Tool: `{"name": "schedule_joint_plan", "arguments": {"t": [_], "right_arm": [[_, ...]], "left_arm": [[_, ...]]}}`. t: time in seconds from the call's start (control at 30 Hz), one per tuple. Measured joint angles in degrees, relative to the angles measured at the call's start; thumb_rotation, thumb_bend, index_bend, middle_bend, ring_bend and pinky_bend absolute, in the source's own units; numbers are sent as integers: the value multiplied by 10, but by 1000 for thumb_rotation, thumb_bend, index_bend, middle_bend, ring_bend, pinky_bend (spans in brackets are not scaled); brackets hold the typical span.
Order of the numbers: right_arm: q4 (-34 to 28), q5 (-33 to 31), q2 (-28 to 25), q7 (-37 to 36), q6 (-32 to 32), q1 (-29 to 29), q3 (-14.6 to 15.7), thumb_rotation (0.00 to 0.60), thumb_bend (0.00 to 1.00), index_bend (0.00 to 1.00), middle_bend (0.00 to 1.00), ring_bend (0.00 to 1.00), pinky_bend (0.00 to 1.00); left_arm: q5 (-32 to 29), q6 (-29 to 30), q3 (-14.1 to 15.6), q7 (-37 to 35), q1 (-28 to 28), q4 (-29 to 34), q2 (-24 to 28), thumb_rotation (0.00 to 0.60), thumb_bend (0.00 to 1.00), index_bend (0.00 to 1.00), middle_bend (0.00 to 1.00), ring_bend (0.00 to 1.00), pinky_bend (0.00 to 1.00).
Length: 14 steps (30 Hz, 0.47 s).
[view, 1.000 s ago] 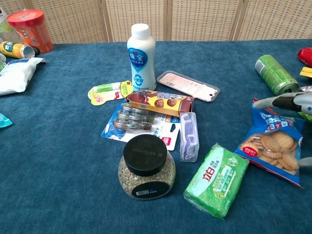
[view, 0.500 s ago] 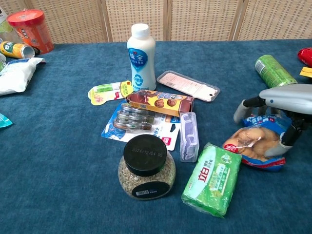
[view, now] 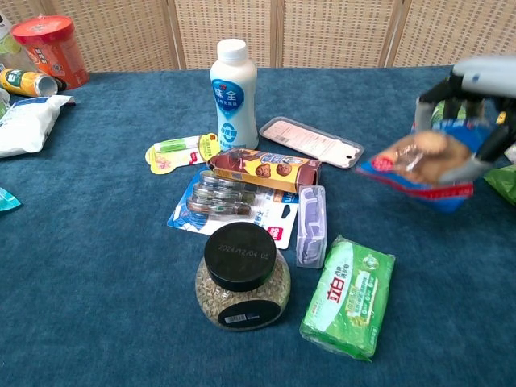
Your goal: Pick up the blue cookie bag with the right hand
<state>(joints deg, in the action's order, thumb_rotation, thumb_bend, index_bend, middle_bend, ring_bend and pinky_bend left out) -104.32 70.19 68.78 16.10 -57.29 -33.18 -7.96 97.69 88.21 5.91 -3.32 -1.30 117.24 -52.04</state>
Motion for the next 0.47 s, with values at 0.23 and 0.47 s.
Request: {"name": "schedule_joint_plan", "arguments": {"t": [0.23,0.47], "right_arm": [[-39,22,-36,-58,-60,15,-42,600,151,549,921,1000,1000],[-69,17,-52,-64,-82,19,-59,600,150,544,918,1000,1000]], "left_arm": [[6,8,3,2,-6,1,0,600,390,45,107,0,0],[9,13,4,-4,-9,-5,1,600,392,45,107,0,0]]}}
